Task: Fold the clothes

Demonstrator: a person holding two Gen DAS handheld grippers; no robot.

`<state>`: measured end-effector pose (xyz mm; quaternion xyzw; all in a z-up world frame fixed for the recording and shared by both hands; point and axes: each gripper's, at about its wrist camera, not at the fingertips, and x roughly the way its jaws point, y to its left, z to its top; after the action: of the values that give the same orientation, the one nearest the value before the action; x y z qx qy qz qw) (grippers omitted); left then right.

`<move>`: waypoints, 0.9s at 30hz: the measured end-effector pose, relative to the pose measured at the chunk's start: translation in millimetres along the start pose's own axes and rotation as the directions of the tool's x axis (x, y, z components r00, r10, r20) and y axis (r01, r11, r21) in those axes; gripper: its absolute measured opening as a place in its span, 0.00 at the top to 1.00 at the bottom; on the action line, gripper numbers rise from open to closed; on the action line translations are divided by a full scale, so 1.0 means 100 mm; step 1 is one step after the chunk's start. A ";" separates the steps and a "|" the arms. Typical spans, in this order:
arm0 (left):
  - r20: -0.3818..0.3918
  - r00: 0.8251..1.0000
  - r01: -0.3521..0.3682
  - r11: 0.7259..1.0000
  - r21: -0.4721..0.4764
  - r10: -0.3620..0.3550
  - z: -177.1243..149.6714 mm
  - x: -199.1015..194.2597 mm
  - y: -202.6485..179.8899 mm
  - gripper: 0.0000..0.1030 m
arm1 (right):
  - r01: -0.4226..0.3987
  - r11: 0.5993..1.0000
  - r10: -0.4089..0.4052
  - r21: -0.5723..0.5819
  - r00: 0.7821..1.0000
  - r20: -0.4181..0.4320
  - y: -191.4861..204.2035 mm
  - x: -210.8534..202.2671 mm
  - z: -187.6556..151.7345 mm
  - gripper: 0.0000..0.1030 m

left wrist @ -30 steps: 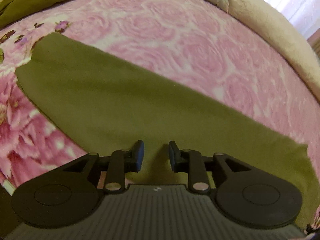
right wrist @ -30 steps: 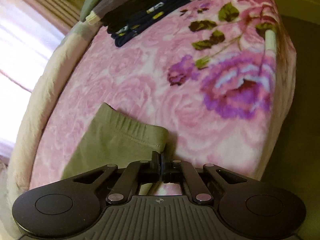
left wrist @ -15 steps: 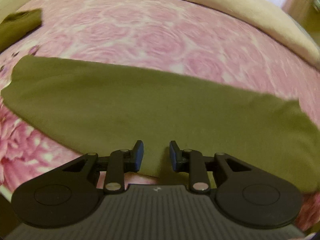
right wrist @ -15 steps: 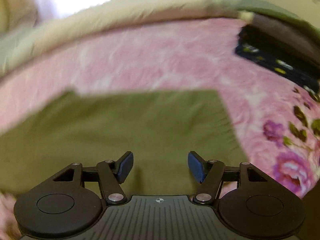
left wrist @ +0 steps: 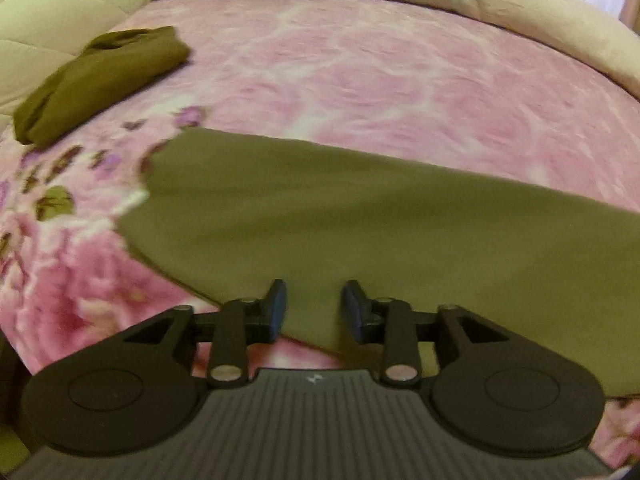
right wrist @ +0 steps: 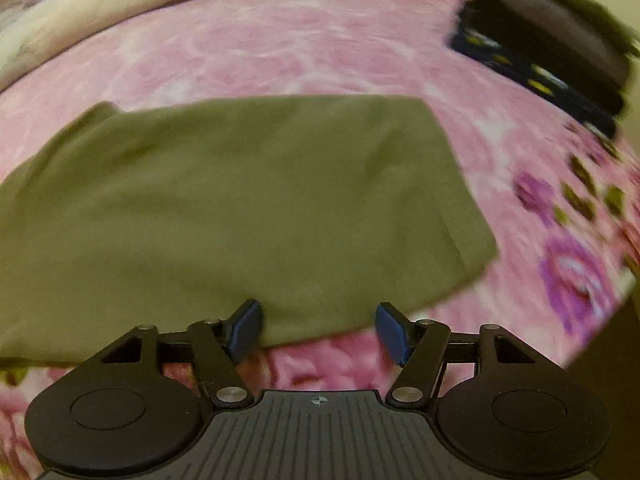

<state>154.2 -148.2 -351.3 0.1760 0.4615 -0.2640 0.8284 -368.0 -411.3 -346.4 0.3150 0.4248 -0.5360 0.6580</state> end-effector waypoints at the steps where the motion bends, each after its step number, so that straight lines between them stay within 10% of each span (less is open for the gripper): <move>1: -0.015 1.000 -0.018 1.000 -0.011 0.018 0.04 -0.01 0.09 0.68 | 0.009 0.999 -0.008 0.045 1.000 -0.019 -0.01 -0.05 -0.02 0.39; 4: -0.084 0.994 -0.071 0.997 -0.012 0.069 0.14 -0.13 0.30 0.72 | -0.004 0.989 0.014 0.146 0.998 -0.066 0.04 -0.27 -0.10 0.39; 11: -0.174 0.983 0.064 0.997 0.042 -0.056 0.24 -1.03 0.40 0.70 | -0.197 0.944 0.230 0.266 0.968 -0.100 0.55 -1.18 -0.22 0.39; 19: -0.058 0.995 0.088 0.970 0.229 -0.076 0.56 -2.01 0.38 0.58 | -0.216 0.976 0.215 0.012 0.976 0.042 1.21 -2.33 -0.25 0.39; 27: -0.049 0.988 0.157 0.956 0.248 -0.150 0.56 -2.49 0.35 0.56 | -0.215 0.976 0.213 0.034 0.976 0.047 1.36 -2.82 -0.42 0.39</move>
<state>104.7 -81.6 -107.4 0.2470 0.4488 -0.3811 0.7697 -262.9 -220.7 -117.7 0.3598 0.3638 -0.4769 0.7147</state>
